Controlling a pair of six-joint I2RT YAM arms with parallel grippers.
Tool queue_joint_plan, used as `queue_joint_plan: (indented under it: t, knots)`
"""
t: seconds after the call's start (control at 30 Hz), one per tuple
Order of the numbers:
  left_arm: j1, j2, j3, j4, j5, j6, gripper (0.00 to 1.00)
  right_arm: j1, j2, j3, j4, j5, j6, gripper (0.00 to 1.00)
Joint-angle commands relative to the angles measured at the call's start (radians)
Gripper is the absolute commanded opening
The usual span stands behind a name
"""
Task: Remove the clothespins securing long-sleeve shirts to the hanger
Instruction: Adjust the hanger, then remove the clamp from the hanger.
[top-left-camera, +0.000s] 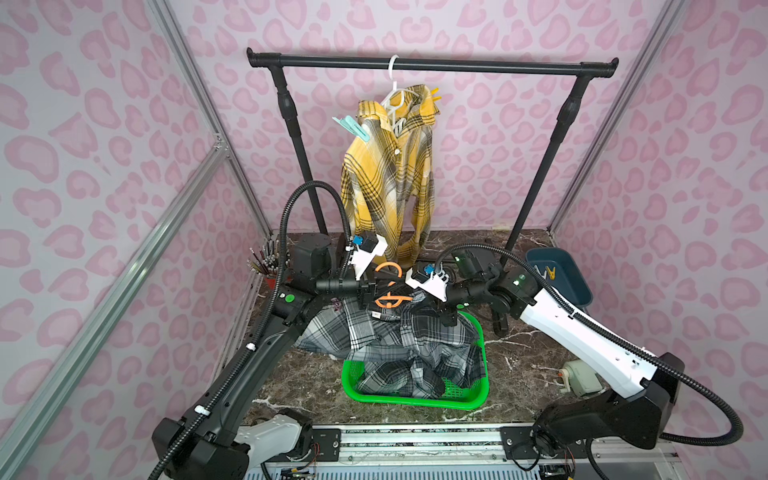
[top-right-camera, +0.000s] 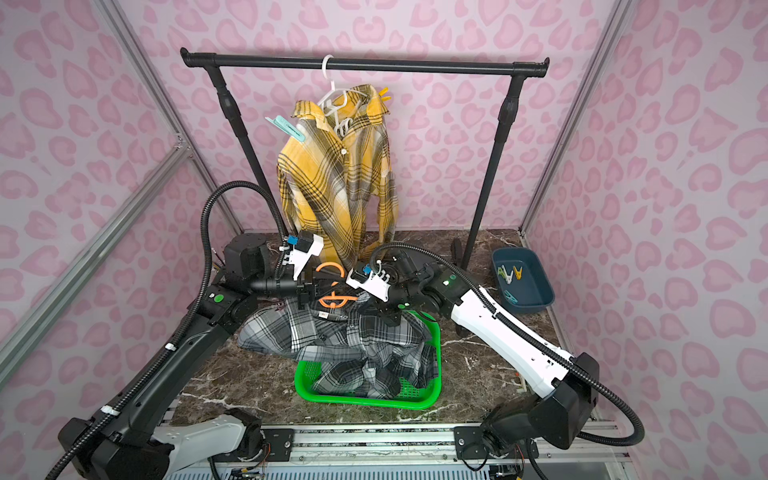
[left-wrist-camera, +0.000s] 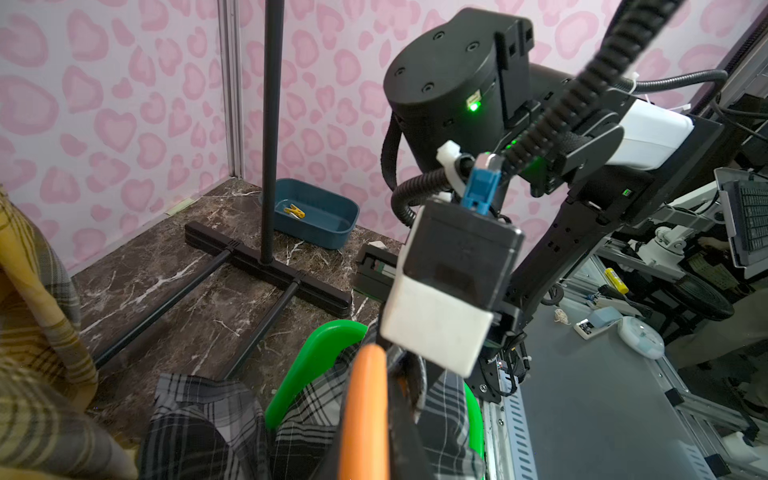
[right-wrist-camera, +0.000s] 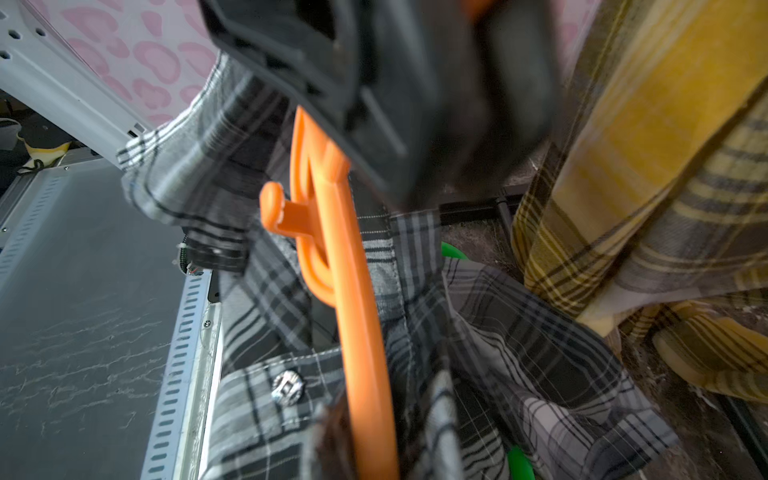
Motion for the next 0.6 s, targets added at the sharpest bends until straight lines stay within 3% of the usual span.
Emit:
queue_joint_plan:
  t: [0.0,0.03,0.1,0.2,0.43,0.57]
  knots:
    - [-0.002,-0.011,0.035,0.009,0.025,0.021,0.11,-0.001,-0.009,-0.011,-0.001,0.029,0.021,0.0]
    - [0.0,-0.017,0.039,0.002,0.021,0.025,0.22,0.001,-0.019,-0.014,-0.007,0.041,0.016,0.0]
    - [0.001,-0.04,0.039,0.008,0.018,0.021,0.35,-0.004,-0.044,-0.028,-0.009,0.073,0.015,0.0]
    - [0.007,-0.083,0.035,0.026,0.002,0.008,0.78,-0.027,-0.084,-0.048,-0.01,0.08,0.02,0.0]
    - [0.029,-0.182,-0.053,0.227,-0.018,-0.078,0.97,-0.123,-0.157,-0.099,0.018,0.03,0.04,0.0]
    - [0.06,-0.233,-0.071,0.265,-0.021,-0.085,0.97,-0.206,-0.18,-0.131,0.032,-0.062,0.041,0.0]
